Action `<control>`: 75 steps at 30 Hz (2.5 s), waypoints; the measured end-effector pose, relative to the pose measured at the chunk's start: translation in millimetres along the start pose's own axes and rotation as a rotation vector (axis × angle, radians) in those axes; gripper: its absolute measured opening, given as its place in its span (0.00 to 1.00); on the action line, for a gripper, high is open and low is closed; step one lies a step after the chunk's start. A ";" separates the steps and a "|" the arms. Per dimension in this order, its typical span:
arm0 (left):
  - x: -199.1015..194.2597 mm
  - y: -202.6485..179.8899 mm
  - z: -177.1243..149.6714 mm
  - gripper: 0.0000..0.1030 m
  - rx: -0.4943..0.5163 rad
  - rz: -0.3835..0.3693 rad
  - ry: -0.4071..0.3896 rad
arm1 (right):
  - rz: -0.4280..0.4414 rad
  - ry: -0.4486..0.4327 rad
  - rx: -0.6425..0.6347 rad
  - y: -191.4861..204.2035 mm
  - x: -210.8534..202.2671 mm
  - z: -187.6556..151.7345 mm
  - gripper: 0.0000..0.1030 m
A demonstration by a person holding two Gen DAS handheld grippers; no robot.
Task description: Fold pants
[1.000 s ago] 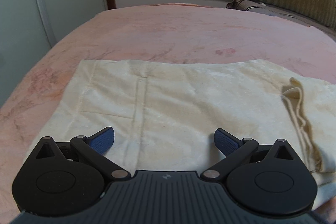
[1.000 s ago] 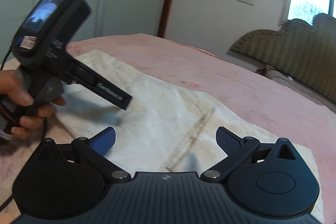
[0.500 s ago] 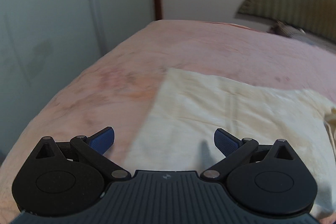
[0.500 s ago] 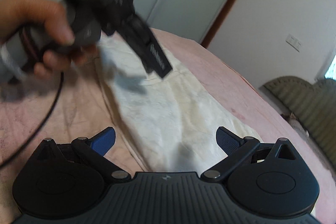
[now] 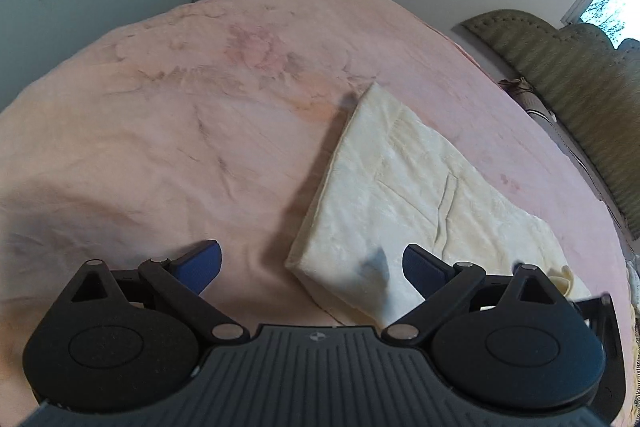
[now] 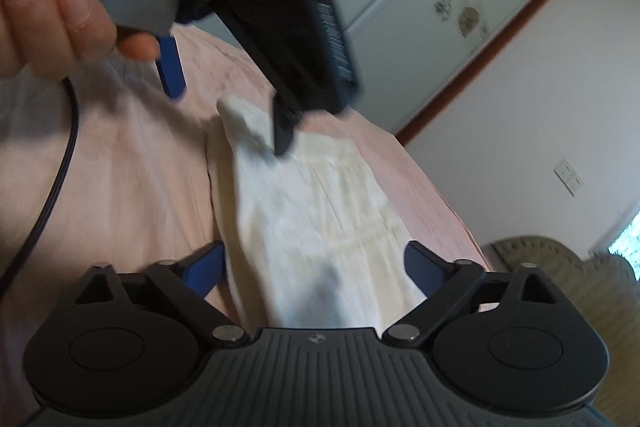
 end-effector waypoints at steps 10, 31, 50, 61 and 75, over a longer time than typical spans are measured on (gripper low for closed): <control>19.9 -17.0 24.4 0.99 -0.105 -0.291 0.045 | -0.158 -0.093 0.089 -35.5 9.0 29.1 0.88; 40.9 -36.1 43.9 0.13 -0.032 -0.191 -0.025 | 0.222 0.216 0.414 -106.6 44.9 -29.4 0.88; -46.1 -223.0 -24.4 0.16 0.326 -0.269 -0.240 | 0.234 -0.100 0.849 -176.3 -41.8 -48.0 0.88; 14.6 -354.1 -86.1 0.25 0.524 -0.339 -0.120 | 0.200 -0.098 1.164 -251.7 -72.0 -171.9 0.88; 73.2 -455.0 -167.5 0.31 0.692 -0.377 -0.044 | 0.043 -0.005 1.366 -285.7 -95.4 -300.1 0.88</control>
Point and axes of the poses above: each gripper's, at about its wrist camera, not at the fingertips, and x roughly the way its jaws point, y to its left, z to its top, the point moved 8 cm from there along x, roughly the way its jaws point, and after that the axes turned 13 degrees about y, right-handed, at the moved point
